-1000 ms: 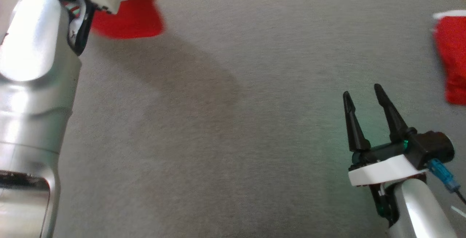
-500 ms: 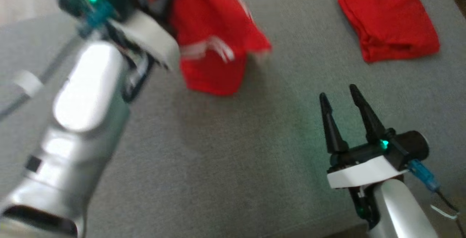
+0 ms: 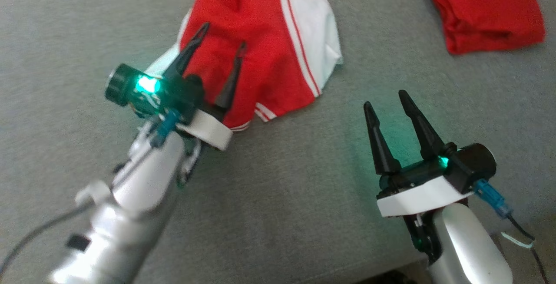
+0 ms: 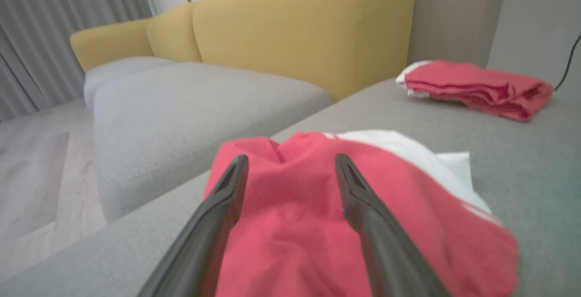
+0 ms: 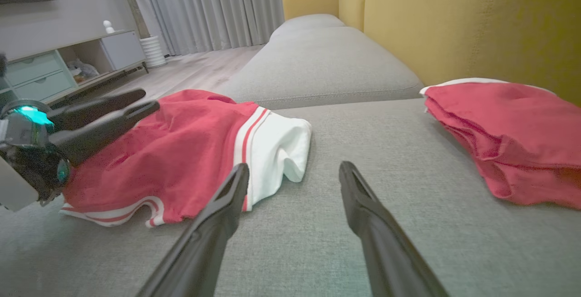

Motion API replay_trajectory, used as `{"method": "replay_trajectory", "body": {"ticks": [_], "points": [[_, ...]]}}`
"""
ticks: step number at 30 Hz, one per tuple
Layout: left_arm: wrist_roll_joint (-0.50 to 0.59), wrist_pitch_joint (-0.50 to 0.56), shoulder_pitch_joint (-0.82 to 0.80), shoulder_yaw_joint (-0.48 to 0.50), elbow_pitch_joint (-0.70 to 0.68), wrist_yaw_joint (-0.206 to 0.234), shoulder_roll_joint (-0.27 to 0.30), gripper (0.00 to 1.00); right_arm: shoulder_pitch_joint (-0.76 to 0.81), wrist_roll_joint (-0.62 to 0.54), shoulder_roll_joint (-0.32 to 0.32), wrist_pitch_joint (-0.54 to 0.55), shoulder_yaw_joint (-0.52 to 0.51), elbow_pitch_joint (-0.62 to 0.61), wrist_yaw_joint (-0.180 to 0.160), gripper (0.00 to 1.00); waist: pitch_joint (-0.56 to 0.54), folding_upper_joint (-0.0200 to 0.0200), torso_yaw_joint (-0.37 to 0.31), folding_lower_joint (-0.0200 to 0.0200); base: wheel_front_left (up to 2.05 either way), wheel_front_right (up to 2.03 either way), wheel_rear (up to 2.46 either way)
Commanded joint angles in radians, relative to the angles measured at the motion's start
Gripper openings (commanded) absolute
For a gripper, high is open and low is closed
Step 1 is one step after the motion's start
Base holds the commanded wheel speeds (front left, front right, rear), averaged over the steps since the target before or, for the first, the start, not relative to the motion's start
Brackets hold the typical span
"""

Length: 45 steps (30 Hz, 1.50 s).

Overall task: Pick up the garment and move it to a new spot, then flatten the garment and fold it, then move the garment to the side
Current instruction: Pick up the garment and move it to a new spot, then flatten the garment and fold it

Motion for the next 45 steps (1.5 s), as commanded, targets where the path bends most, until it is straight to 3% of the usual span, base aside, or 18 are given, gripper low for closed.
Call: {"method": "replay_trajectory", "body": {"ticks": [1,4,9,15,22,33,45], "points": [[0.012,-0.009,0.02,0.039,-0.044,0.013,0.016,1.0,0.01,0.007,0.006,-0.002,0.015,-0.026,-0.001,1.0,-0.038,0.0,0.043,-0.0002,0.0,0.0,0.0],[0.043,-0.009,0.134,0.088,-0.184,0.067,0.0,1.0,0.023,-0.005,0.006,-0.002,-0.002,-0.016,-0.001,1.0,-0.081,0.0,0.095,-0.0002,0.0,0.0,0.0],[0.077,-0.009,0.323,0.167,-0.359,0.121,-0.034,1.0,0.056,-0.026,0.005,-0.002,-0.039,-0.005,-0.001,1.0,-0.168,0.0,0.182,-0.0002,0.0,0.0,0.0],[0.111,-0.009,0.512,0.254,-0.496,0.153,-0.063,1.0,0.115,-0.053,0.005,-0.002,-0.057,0.0,-0.001,1.0,-0.262,0.0,0.253,-0.0002,0.0,0.0,0.0],[0.159,-0.009,0.7,0.314,-0.599,0.19,-0.085,1.0,0.206,-0.054,0.006,-0.002,-0.12,-0.035,-0.001,1.0,-0.362,0.0,0.284,-0.0002,0.0,0.0,0.0],[0.16,-0.009,0.863,0.389,-0.64,0.18,-0.108,1.0,0.295,-0.034,0.006,-0.002,-0.148,-0.069,-0.001,1.0,-0.418,0.0,0.299,-0.0002,0.0,0.0,0.0],[0.185,-0.009,0.888,0.414,-0.626,0.151,-0.121,1.0,0.307,-0.019,0.006,-0.002,-0.159,-0.069,-0.001,1.0,-0.424,0.0,0.301,-0.0002,0.0,0.0,0.0]]}}
